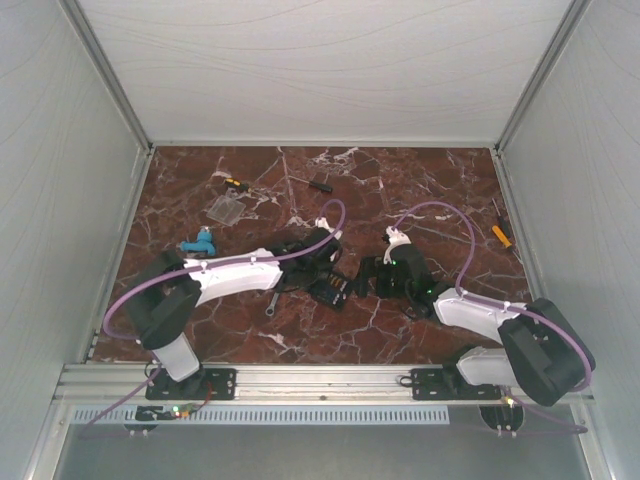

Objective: Snap on the fuse box
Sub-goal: Install the fuse at the fuse box base.

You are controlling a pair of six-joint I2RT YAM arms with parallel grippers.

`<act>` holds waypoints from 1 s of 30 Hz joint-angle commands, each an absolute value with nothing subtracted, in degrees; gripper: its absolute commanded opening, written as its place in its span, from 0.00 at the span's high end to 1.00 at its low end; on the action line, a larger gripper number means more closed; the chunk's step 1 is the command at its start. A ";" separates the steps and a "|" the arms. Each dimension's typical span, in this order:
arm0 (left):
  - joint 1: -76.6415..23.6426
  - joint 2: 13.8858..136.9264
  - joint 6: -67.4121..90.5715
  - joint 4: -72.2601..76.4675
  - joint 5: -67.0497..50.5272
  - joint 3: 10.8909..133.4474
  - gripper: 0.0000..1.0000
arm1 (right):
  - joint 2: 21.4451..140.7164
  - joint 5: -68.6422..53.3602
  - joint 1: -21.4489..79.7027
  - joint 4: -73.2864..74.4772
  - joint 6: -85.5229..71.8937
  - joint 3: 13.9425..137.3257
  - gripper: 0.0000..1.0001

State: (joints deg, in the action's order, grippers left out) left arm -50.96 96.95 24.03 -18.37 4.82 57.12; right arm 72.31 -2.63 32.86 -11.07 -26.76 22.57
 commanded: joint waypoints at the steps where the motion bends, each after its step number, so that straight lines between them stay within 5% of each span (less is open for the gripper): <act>1: -49.98 101.54 24.25 -22.54 6.22 52.34 1.00 | 73.33 -3.87 32.70 -12.08 -26.37 22.76 0.09; 30: -47.31 100.96 28.62 -27.23 4.18 52.90 1.00 | 73.51 -10.12 33.25 -13.14 -25.64 23.95 0.12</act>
State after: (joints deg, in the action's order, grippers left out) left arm -48.21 98.15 26.48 -20.27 -0.23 58.52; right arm 72.97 -7.11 32.86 -12.29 -26.20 22.57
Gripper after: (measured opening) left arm 0.011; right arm 0.884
